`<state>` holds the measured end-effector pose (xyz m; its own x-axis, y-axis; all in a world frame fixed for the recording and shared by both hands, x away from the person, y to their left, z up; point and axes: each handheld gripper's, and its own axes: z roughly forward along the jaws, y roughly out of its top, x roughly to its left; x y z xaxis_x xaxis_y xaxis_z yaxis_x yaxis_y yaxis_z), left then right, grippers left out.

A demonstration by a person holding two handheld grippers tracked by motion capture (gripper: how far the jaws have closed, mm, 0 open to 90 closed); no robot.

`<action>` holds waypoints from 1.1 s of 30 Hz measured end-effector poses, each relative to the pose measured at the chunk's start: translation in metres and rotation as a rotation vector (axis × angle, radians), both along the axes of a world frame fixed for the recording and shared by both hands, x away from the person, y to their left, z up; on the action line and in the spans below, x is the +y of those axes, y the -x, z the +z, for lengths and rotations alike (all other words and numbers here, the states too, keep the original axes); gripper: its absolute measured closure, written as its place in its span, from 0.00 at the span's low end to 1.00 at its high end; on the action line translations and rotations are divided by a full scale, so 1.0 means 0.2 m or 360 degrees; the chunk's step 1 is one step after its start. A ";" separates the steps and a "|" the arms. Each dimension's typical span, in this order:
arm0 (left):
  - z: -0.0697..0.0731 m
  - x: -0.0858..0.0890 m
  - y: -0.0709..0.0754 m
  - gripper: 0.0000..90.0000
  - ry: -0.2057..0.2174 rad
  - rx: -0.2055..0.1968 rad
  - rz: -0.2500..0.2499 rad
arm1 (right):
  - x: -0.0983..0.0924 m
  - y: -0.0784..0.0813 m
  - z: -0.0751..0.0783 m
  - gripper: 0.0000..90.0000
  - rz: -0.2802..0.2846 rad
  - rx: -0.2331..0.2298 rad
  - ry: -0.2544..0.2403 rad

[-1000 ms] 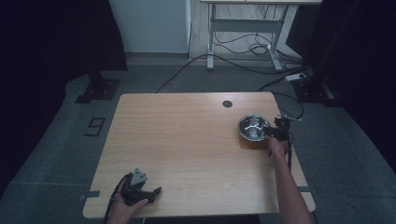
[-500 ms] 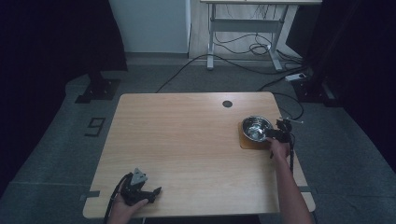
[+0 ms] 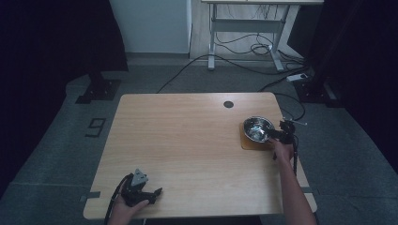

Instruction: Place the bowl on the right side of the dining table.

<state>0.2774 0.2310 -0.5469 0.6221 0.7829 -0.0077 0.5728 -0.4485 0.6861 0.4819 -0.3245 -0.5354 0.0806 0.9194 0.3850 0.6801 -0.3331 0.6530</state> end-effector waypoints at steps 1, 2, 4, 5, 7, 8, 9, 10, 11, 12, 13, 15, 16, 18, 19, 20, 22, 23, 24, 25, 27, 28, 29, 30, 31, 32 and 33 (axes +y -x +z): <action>0.00 0.00 0.00 0.15 0.0000 0.0000 0.0000 | 0.00 0.00 0.01 0.58 -0.0002 -0.0010 0.0000; 0.00 0.00 0.00 0.15 0.0000 0.0000 0.0000 | -0.01 0.01 0.02 0.55 -0.0006 -0.0017 0.0009; 0.00 0.00 0.00 0.15 0.0000 0.0000 0.0000 | -0.01 0.02 0.03 0.51 -0.0008 -0.0036 0.0028; 0.00 0.00 0.00 0.15 0.0000 0.0000 0.0000 | -0.01 0.03 0.05 0.49 -0.0009 -0.0046 0.0034; 0.00 0.00 0.00 0.15 0.0000 0.0000 0.0000 | -0.01 0.05 0.06 0.47 -0.0011 -0.0083 0.0041; 0.00 0.00 0.00 0.15 0.0000 0.0000 0.0000 | 0.00 0.07 0.07 0.45 -0.0004 -0.0112 0.0041; 0.00 0.00 0.00 0.15 0.0000 0.0000 0.0000 | 0.00 0.08 0.08 0.44 0.0000 -0.0123 0.0047; 0.00 0.00 0.00 0.15 0.0000 0.0000 0.0000 | 0.00 0.09 0.08 0.42 0.0004 -0.0126 0.0059; 0.00 0.00 0.00 0.15 0.0000 0.0000 0.0000 | 0.01 0.09 0.09 0.42 0.0007 -0.0129 0.0065; 0.00 0.00 0.00 0.15 0.0000 0.0000 0.0000 | 0.01 0.10 0.10 0.41 0.0018 -0.0138 0.0079; 0.00 0.00 0.00 0.15 0.0000 0.0000 0.0000 | 0.01 0.11 0.11 0.41 0.0024 -0.0144 0.0084; 0.00 0.00 0.00 0.15 0.0000 0.0000 0.0000 | 0.02 0.13 0.13 0.40 0.0043 -0.0160 0.0095; 0.00 0.00 0.00 0.15 0.0000 0.0000 0.0000 | 0.02 0.14 0.14 0.40 0.0051 -0.0159 0.0100; 0.00 0.00 0.00 0.15 0.0000 0.0000 0.0000 | 0.04 0.16 0.15 0.38 0.0072 -0.0156 0.0128; 0.00 0.00 0.00 0.15 0.0000 0.0000 0.0000 | 0.04 0.17 0.15 0.38 0.0085 -0.0157 0.0140; 0.00 0.00 0.00 0.15 0.0000 0.0000 0.0000 | 0.05 0.18 0.16 0.36 0.0100 -0.0149 0.0152; 0.00 0.00 0.00 0.15 0.0000 0.0000 0.0000 | 0.06 0.20 0.17 0.35 0.0133 -0.0133 0.0184; 0.00 0.00 0.00 0.15 0.0000 0.0000 0.0000 | 0.07 0.22 0.18 0.35 0.0142 -0.0151 0.0189; 0.00 0.00 0.00 0.15 0.0000 0.0000 0.0000 | 0.08 0.23 0.18 0.35 0.0151 -0.0165 0.0198; 0.00 0.00 0.00 0.15 0.0000 0.0000 0.0000 | 0.09 0.25 0.19 0.35 0.0159 -0.0177 0.0208; 0.00 0.00 0.00 0.15 0.0000 0.0000 0.0000 | 0.10 0.29 0.21 0.35 0.0195 -0.0210 0.0203; 0.00 0.00 0.00 0.15 -0.0001 0.0001 0.0000 | 0.11 0.30 0.21 0.35 0.0206 -0.0214 0.0194; 0.00 0.00 0.00 0.15 -0.0001 0.0002 0.0000 | 0.12 0.32 0.22 0.35 0.0223 -0.0224 0.0186; 0.00 0.00 0.00 0.15 -0.0001 0.0001 0.0000 | 0.12 0.33 0.22 0.36 0.0240 -0.0232 0.0185; 0.00 0.00 0.00 0.15 -0.0001 0.0001 0.0000 | 0.14 0.35 0.22 0.36 0.0265 -0.0235 0.0188; 0.00 0.00 0.00 0.15 -0.0001 0.0002 0.0000 | 0.15 0.37 0.22 0.36 0.0297 -0.0235 0.0193; 0.00 0.00 0.00 0.15 -0.0001 0.0001 0.0000 | 0.16 0.38 0.22 0.36 0.0312 -0.0231 0.0190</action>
